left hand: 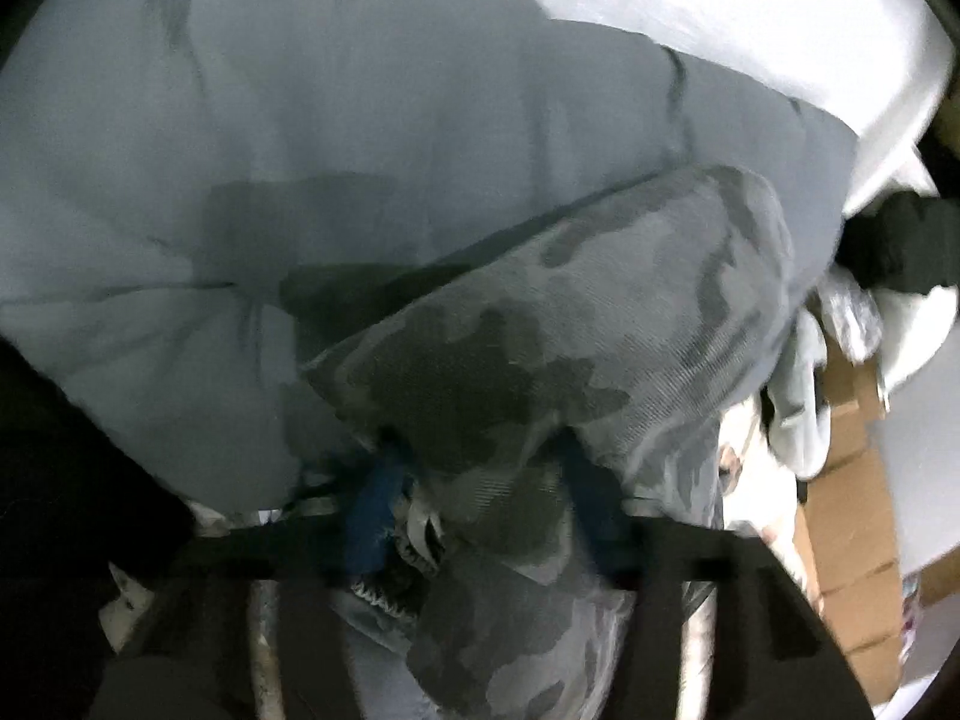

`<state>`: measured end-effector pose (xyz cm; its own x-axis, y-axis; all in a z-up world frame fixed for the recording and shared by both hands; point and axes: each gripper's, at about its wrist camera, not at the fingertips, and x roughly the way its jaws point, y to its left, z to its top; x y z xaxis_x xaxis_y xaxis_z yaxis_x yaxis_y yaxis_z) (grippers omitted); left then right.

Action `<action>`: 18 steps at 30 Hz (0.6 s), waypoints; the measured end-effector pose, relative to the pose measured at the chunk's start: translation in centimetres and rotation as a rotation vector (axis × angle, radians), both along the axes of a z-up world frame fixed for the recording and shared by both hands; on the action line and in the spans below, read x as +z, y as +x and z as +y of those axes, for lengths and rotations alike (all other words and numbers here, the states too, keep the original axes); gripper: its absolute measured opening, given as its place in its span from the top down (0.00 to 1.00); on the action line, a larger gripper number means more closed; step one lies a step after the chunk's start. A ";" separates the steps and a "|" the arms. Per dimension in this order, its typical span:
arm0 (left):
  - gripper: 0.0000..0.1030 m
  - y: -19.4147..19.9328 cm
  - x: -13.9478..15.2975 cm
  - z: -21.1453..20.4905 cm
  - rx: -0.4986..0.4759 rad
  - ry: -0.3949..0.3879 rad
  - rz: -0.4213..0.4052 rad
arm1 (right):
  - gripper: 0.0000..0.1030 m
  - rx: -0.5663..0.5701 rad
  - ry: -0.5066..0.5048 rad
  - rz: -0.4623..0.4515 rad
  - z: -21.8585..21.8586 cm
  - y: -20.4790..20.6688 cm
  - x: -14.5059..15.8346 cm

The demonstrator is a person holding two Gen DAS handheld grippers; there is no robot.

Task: Fold clothes
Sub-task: 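Close the left gripper on the camouflage garment's edge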

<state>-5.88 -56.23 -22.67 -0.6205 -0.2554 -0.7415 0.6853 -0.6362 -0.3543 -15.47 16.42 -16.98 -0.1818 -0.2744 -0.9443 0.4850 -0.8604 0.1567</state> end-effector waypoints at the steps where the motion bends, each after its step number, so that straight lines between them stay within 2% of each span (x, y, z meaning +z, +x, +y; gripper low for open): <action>1: 0.80 0.2 0.1 -0.1 0.001 0.005 0.027 | 0.07 0.002 0.000 -0.001 0.0 0.1 -0.1; 3: 0.93 0.4 0.9 0.1 -0.011 -0.021 0.046 | 0.07 0.002 -0.002 0.003 0.0 0.1 0.1; 5: 0.97 0.4 1.7 0.6 -0.030 -0.041 0.058 | 0.07 0.001 -0.004 0.007 -0.1 0.2 0.2; 11: 0.99 -0.1 4.6 3.4 -0.117 -0.092 0.069 | 0.07 -0.010 -0.019 0.012 -0.1 -0.4 0.9; 18: 0.99 -1.0 7.3 6.8 -0.190 -0.085 0.074 | 0.06 -0.002 -0.041 0.021 -0.3 -0.4 1.9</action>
<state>-6.91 -49.45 -15.35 -0.7152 -0.1887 -0.6729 0.5246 -0.7812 -0.3385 -15.86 16.11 -15.12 -0.2021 -0.3128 -0.9281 0.4871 -0.8542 0.1818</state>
